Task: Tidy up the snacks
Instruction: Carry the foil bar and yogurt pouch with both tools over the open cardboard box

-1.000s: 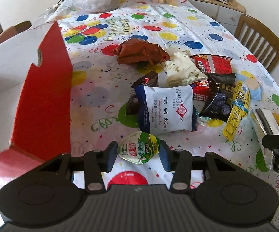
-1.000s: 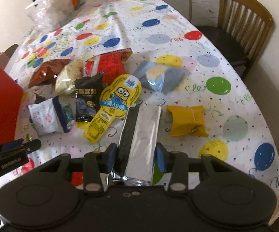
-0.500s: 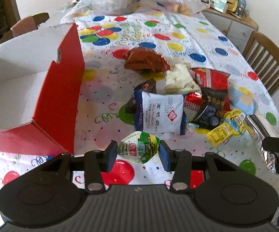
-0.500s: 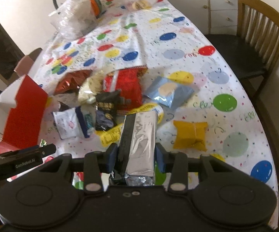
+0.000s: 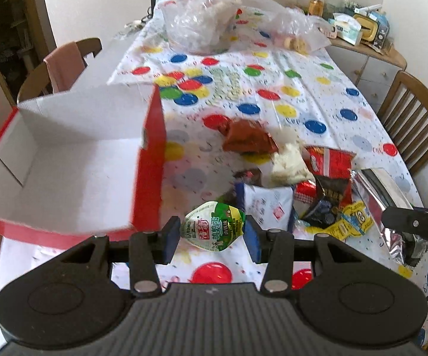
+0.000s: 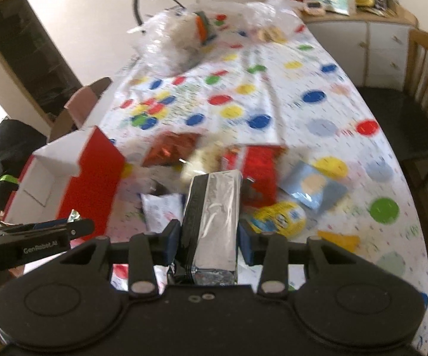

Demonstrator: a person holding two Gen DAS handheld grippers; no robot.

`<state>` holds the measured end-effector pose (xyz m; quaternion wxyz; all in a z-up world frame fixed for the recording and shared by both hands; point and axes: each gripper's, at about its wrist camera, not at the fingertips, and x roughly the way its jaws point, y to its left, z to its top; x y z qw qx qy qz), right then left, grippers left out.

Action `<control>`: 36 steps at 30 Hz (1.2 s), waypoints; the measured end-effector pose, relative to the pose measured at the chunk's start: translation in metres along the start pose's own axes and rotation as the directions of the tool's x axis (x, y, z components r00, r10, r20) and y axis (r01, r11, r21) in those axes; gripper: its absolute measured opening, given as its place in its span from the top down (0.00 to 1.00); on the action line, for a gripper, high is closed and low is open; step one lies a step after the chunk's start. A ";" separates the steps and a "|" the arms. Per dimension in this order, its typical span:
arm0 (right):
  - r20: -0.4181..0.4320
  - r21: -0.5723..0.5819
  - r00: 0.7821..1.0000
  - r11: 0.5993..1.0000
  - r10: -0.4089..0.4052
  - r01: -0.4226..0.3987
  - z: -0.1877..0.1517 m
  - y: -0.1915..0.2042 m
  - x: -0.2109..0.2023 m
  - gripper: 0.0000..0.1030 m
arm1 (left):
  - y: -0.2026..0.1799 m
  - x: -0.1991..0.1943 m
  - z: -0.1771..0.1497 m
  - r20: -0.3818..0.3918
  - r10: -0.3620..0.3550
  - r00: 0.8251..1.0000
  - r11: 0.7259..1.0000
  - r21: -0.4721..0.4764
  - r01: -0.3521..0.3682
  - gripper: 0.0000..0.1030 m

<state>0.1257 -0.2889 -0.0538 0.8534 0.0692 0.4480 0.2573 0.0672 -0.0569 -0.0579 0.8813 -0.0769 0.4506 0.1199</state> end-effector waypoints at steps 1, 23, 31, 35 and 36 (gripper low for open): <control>0.007 -0.015 1.000 1.000 0.004 -0.004 0.004 0.009 -0.001 0.62 | 0.005 -0.003 0.004 0.001 -0.004 1.000 1.000 -0.003 0.004 0.57; 0.011 -0.147 0.998 0.987 0.068 -0.066 0.036 0.195 0.062 0.62 | 0.170 -0.010 0.058 -0.016 0.006 1.000 1.000 -0.024 -0.007 0.56; -0.031 -0.196 0.998 0.979 0.055 -0.060 0.038 0.237 0.102 0.62 | 0.215 0.017 0.067 -0.064 0.036 0.997 0.999 -0.023 -0.038 0.56; -0.065 -0.232 0.997 0.971 0.033 -0.047 0.034 0.252 0.129 0.62 | 0.225 0.036 0.066 -0.104 0.044 0.994 0.999 0.003 -0.044 0.56; -0.076 -0.241 0.997 0.970 0.027 -0.045 0.032 0.255 0.135 0.62 | 0.227 0.041 0.065 -0.116 0.044 0.992 0.999 0.005 -0.044 0.56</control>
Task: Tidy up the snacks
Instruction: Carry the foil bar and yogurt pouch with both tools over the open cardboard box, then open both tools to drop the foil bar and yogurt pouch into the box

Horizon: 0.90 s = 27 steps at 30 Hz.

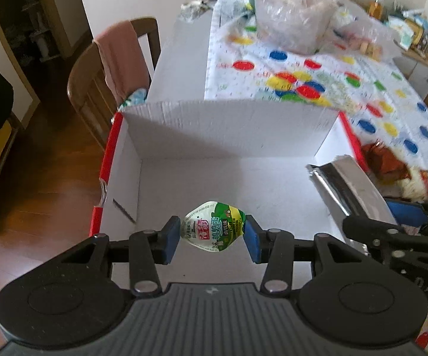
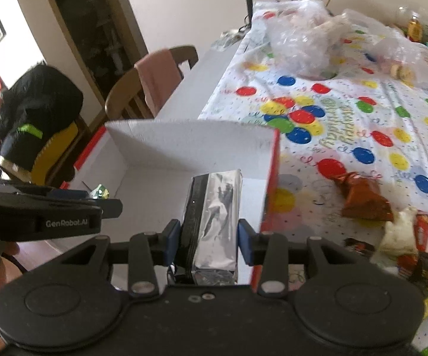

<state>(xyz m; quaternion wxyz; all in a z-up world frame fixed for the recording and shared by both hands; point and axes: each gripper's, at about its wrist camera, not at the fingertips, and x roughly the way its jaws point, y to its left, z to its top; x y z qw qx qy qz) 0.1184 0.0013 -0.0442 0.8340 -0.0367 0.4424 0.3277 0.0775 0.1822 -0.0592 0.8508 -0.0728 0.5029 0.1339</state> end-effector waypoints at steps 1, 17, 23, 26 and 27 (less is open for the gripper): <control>-0.012 -0.008 1.000 1.000 -0.001 0.001 -0.001 0.003 0.006 0.62 | 0.001 0.005 0.000 -0.012 0.001 1.000 1.000 0.003 -0.001 0.56; -0.145 -0.175 0.988 0.984 -0.046 0.020 -0.006 0.041 0.073 0.67 | 0.022 0.071 -0.008 -0.155 0.039 0.987 0.998 0.061 -0.030 0.56; -0.182 -0.180 0.982 0.983 -0.054 0.021 -0.008 0.044 0.082 0.65 | 0.024 0.079 -0.013 -0.187 0.038 0.982 0.997 0.074 -0.025 0.55; -0.186 -0.177 0.981 0.984 -0.054 0.021 -0.009 0.045 0.080 0.62 | 0.027 0.079 -0.015 -0.184 0.034 0.982 0.997 0.067 -0.022 0.55; -0.188 -0.175 0.981 0.984 -0.051 0.018 -0.009 0.044 0.079 0.61 | 0.028 0.078 -0.016 -0.181 0.030 0.983 0.998 0.065 -0.018 0.55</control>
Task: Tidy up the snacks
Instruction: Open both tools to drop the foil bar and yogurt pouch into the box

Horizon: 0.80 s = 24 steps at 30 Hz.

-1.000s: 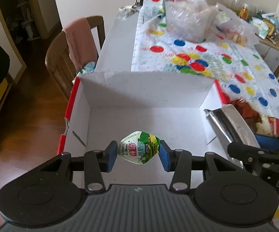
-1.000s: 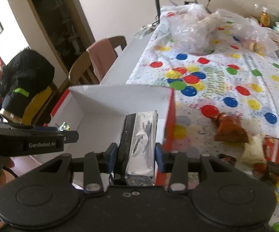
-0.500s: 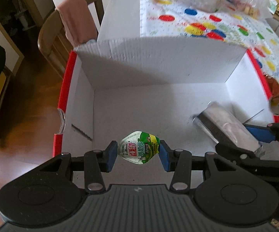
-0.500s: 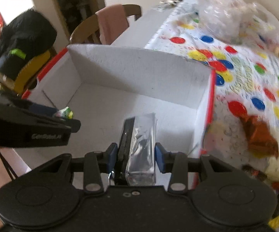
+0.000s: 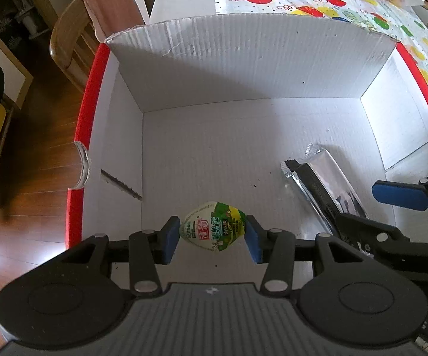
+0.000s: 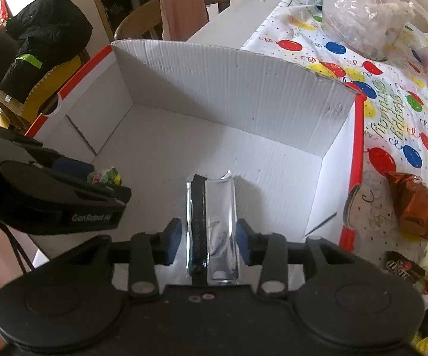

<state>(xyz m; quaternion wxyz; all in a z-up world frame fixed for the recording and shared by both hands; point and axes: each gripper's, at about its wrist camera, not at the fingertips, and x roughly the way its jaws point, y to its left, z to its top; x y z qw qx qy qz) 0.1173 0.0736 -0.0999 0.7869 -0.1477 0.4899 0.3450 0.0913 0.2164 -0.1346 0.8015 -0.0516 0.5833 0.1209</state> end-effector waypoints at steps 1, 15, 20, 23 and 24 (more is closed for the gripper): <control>0.001 0.003 1.000 1.000 0.001 -0.001 0.000 -0.001 -0.001 0.60 | 0.001 -0.001 -0.001 0.005 -0.001 1.000 1.000 -0.002 0.001 0.53; 0.091 0.064 0.995 0.997 0.040 -0.046 -0.006 -0.008 -0.048 0.39 | 0.000 -0.050 -0.013 0.149 -0.064 0.987 0.998 -0.014 0.067 0.39; 0.135 0.090 0.989 0.994 0.053 -0.066 -0.010 -0.012 -0.070 0.35 | -0.005 -0.074 -0.018 0.222 -0.076 0.972 0.997 -0.012 0.080 0.34; 0.167 0.103 0.984 0.992 0.055 -0.073 -0.013 -0.015 -0.083 0.25 | -0.008 -0.087 -0.020 0.261 -0.084 0.962 0.996 -0.010 0.090 0.33; 0.181 0.108 0.982 0.991 0.055 -0.075 -0.014 -0.017 -0.089 0.23 | -0.010 -0.092 -0.021 0.274 -0.088 0.958 0.996 -0.008 0.093 0.32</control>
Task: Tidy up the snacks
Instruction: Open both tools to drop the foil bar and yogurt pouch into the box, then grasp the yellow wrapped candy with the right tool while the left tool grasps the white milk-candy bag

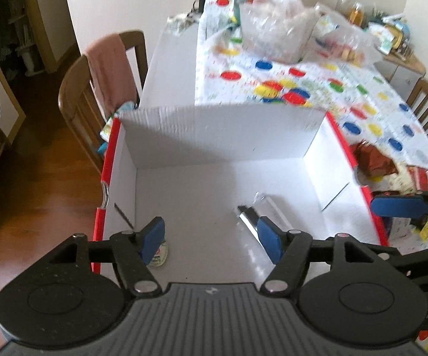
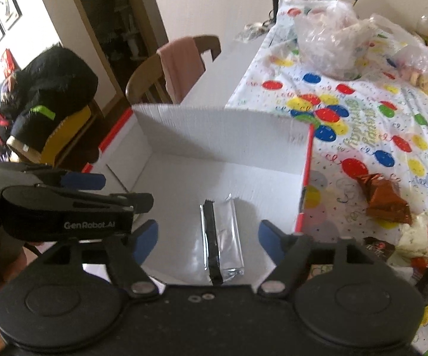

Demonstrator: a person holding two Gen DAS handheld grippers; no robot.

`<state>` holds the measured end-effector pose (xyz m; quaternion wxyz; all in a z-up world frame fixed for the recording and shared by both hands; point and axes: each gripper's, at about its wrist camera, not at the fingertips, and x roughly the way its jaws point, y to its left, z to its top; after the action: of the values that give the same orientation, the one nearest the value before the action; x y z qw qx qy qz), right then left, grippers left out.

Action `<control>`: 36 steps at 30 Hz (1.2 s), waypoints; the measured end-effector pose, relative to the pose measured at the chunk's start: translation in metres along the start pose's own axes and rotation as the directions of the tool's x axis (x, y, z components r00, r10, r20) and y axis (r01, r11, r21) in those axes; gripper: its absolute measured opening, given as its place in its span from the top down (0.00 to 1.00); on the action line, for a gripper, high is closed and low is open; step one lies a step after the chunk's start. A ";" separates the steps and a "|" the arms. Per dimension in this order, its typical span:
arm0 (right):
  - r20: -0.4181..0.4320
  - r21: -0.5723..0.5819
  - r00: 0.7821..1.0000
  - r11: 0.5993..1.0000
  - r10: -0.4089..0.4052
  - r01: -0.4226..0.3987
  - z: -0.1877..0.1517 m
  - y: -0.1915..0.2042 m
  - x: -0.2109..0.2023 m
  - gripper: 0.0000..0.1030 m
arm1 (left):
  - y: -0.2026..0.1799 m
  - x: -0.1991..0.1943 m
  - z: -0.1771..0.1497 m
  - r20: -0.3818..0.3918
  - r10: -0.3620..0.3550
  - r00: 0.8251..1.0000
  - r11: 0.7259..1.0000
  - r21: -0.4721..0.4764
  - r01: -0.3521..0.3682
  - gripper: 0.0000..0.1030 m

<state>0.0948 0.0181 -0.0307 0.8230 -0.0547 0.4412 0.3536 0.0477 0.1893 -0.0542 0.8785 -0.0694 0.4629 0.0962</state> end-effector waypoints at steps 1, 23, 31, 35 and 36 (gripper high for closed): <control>0.012 0.004 1.000 1.000 0.003 -0.003 0.000 -0.001 -0.005 0.22 | -0.002 -0.004 0.000 0.012 -0.003 1.000 1.000 0.002 0.003 0.31; 0.214 0.146 0.975 0.989 -0.057 0.026 -0.051 -0.068 -0.102 0.01 | -0.101 -0.062 -0.017 0.231 -0.113 0.966 0.992 0.089 0.095 0.23; 0.201 0.181 0.975 0.982 -0.096 0.059 -0.080 -0.122 -0.123 0.00 | -0.164 -0.043 -0.027 0.184 -0.165 0.969 0.984 0.096 0.149 0.23; 0.187 0.176 0.975 0.981 -0.120 0.087 -0.098 -0.153 -0.132 0.00 | -0.193 -0.029 -0.032 0.145 -0.187 0.972 0.978 0.118 0.170 0.23; 0.183 0.177 0.975 0.980 -0.128 0.095 -0.102 -0.159 -0.134 0.00 | -0.199 -0.025 -0.033 0.132 -0.192 0.972 0.977 0.123 0.176 0.23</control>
<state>0.0768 -0.2126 -0.0254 0.8821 0.0243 0.3836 0.2722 0.0540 -0.0138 -0.0459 0.9171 -0.0565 0.3946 -0.0068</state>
